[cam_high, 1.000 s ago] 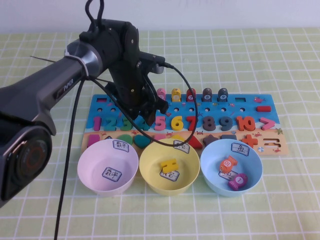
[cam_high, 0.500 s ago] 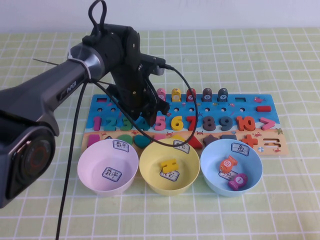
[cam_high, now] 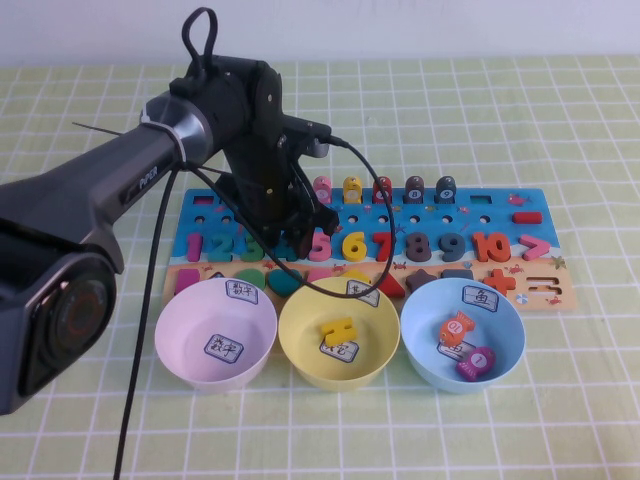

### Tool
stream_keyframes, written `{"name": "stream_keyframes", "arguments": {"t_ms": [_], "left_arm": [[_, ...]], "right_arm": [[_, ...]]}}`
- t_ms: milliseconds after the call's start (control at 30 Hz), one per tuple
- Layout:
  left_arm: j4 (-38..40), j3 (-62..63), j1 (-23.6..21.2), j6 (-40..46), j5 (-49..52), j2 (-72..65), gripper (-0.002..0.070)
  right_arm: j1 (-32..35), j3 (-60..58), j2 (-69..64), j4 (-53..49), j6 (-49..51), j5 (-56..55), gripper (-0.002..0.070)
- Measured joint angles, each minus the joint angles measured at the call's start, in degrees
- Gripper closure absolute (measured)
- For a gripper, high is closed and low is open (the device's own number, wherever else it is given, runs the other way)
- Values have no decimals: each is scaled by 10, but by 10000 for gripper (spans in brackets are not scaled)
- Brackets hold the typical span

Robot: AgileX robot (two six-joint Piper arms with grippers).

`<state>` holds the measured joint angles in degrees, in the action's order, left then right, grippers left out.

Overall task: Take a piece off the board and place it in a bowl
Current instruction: Pick up the "number 4"

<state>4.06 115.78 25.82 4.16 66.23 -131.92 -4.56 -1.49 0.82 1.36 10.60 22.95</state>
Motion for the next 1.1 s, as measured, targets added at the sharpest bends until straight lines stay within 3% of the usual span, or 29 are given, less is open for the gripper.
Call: {"name": "stream_keyframes", "arguments": {"t_ms": [500, 767, 1100], "left_arm": [[0, 0, 0, 0, -1, -1, 340], [0, 0, 0, 0, -1, -1, 455], [0, 0, 0, 1, -1, -1, 454]], "right_arm": [[0, 0, 0, 0, 0, 0, 694], [0, 0, 0, 0, 0, 0, 694], [0, 0, 0, 0, 0, 0, 694]]}}
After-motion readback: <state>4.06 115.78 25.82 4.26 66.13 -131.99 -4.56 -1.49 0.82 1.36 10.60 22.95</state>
